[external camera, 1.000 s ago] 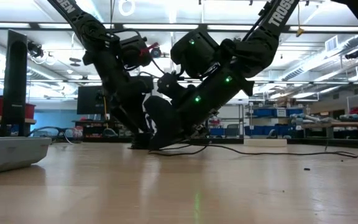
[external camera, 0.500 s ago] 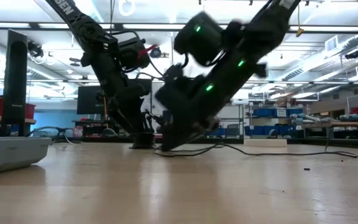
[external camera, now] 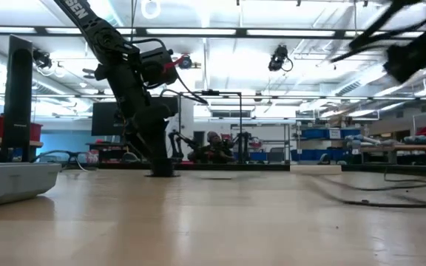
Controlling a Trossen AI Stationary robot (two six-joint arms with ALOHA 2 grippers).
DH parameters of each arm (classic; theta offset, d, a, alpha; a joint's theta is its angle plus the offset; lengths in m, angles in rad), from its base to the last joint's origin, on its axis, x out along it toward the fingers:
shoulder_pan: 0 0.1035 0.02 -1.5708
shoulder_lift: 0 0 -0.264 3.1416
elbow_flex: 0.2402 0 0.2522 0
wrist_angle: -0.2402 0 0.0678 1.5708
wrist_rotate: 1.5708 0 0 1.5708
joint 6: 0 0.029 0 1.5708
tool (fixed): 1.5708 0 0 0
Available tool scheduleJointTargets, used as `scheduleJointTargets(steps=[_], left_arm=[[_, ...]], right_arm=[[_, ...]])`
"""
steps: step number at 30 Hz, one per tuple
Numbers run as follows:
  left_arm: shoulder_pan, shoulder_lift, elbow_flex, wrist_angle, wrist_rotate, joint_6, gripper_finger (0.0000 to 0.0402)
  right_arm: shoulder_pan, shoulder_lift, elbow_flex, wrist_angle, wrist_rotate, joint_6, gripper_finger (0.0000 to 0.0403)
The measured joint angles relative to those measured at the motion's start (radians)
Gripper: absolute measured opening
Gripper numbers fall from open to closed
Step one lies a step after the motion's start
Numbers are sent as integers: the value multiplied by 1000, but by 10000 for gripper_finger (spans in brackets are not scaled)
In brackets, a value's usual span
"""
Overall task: Coil cords
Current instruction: Uncoil the black wire from the black spool
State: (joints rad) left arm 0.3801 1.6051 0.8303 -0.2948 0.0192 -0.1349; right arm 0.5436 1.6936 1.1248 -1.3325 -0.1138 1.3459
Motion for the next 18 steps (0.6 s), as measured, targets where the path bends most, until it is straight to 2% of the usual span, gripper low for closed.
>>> scheduleJointTargets(steps=[2, 3, 5, 7, 10, 12, 15, 18], left_arm=[[0, 0, 0, 5, -1, 0, 367], [0, 0, 0, 10, -1, 0, 367], [0, 0, 0, 14, -1, -1, 367], [0, 0, 0, 13, -1, -5, 367], [0, 0, 0, 13, 0, -8, 367], [-1, 0, 0, 11, 2, -15, 367], [-1, 0, 0, 11, 22, -22, 367], [-1, 0, 0, 10, 26, -22, 367]], right_arm=[[55, -35, 0, 3, 20, 86, 5], [71, -50, 0, 29, 65, 124, 8], [75, -69, 1, 122, 203, 145, 17], [51, -70, 2, 238, 371, 97, 28], [-32, -55, 3, 456, 538, -104, 53], [-108, -25, 3, 621, 593, -291, 72], [-228, 36, 3, 913, 611, -590, 105], [-334, 117, 4, 1209, 571, -845, 134]])
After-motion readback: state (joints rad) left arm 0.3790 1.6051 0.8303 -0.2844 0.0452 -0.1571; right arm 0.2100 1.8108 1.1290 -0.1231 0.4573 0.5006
